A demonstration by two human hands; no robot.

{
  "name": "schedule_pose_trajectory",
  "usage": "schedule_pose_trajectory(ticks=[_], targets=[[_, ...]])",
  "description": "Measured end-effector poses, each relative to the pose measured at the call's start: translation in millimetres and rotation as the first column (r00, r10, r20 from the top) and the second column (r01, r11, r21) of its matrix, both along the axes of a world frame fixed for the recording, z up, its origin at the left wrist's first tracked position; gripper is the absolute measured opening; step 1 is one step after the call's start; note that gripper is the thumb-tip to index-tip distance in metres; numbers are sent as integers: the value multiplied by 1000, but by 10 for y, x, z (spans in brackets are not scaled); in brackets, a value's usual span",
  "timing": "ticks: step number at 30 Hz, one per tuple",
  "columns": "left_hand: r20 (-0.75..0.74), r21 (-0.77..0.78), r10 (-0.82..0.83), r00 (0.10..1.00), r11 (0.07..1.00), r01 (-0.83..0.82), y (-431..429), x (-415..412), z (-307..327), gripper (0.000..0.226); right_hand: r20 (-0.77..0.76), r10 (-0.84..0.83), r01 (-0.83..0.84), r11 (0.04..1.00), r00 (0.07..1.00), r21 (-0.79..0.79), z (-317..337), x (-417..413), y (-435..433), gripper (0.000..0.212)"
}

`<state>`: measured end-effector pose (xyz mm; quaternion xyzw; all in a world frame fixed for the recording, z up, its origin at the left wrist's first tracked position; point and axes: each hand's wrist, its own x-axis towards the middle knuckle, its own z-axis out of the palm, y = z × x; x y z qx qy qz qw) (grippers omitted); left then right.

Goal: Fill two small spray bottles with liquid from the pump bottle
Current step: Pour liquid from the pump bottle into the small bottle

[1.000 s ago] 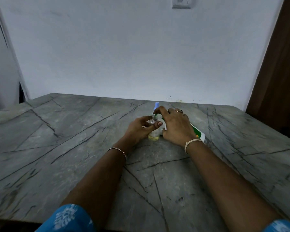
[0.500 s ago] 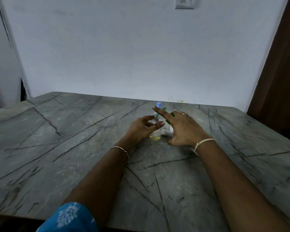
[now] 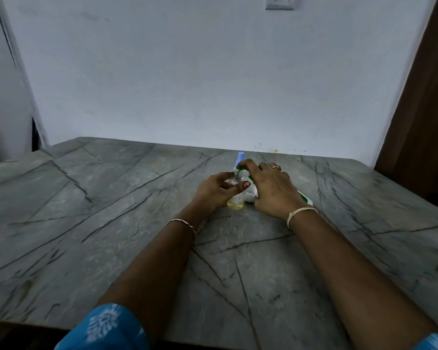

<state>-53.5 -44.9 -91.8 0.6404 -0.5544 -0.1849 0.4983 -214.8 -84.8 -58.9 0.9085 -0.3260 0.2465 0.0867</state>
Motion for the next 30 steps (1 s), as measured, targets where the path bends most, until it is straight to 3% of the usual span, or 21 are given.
schedule_pose_trajectory(ticks=[8,14,26,30], targets=[[21,-14,3,1000,1000,-3,2,-4,-9,59,19,17,-17,1000,1000,-25,-19,-18,-25,84],[60,1,27,998,1000,-27,3,-9,0,70,-20,8,-9,998,1000,-59,-30,-64,-37,96],[45,-7,18,999,1000,-18,3,-8,6,63,1,8,-8,1000,1000,-17,-6,21,-45,80],[35,-1,17,999,1000,-17,11,-7,8,66,-10,35,-35,999,999,-2,0,-23,-65,83]])
